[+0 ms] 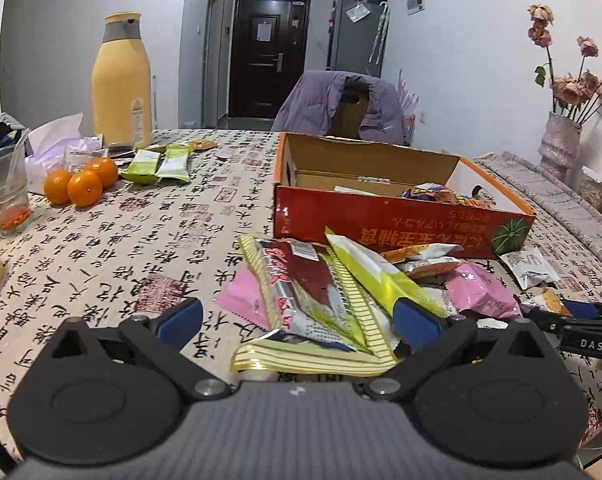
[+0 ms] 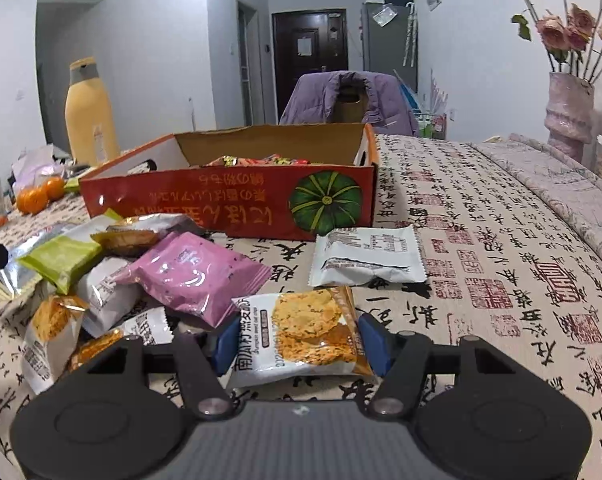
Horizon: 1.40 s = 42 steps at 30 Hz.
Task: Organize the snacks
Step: 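Grasp the white oat biscuit packet with the right gripper, then grasp the red-and-white wafer stick packet with the left gripper while the right gripper holds the biscuit packet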
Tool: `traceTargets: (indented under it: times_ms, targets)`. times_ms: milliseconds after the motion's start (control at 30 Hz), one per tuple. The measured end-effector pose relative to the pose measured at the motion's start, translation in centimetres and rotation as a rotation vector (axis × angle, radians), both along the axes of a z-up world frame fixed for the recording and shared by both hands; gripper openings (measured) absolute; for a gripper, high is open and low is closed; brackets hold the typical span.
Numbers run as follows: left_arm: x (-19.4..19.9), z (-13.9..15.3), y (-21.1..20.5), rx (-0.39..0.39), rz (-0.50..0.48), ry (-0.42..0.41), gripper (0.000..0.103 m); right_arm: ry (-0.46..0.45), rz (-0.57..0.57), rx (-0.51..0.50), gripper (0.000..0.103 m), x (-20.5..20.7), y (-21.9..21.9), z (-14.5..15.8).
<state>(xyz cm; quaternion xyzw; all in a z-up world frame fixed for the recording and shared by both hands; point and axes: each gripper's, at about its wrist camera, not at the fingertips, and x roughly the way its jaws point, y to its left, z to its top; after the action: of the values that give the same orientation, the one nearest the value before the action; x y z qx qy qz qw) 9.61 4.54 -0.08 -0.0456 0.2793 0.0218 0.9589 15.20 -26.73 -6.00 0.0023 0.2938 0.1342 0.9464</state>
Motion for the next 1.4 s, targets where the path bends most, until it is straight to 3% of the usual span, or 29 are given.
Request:
traceTargets:
  times_ms: [467, 567, 800, 967, 1267, 1400]
  targets:
    - [2.4, 0.9, -0.5, 0.058, 0.03, 0.059, 0.103, -0.062, -0.045, 0.042, 0.062, -1.6, -1.0, 1.3]
    - [4.0, 0.7, -1.0, 0.109, 0.051, 0.098, 0.103, -0.067, -0.047, 0.049, 0.062, -1.9, -1.2, 1.4]
    - [6.8, -0.9, -1.8, 0.138, 0.028, 0.208, 0.103, -0.07, -0.057, 0.058, 0.062, -2.2, -1.7, 1.5]
    - [7.3, -1.0, -2.0, 0.123, 0.037, 0.213, 0.103, -0.069, -0.058, 0.059, 0.062, -2.2, -1.6, 1.5]
    - [7.5, -1.2, -2.9, 0.166, 0.041, 0.215, 0.103, -0.061, -0.053, 0.066, 0.062, -2.3, -1.5, 1.1]
    - [7.5, -1.5, -2.8, 0.149, 0.03, 0.22, 0.098, -0.058, -0.053, 0.068, 0.062, -2.3, -1.5, 1.1]
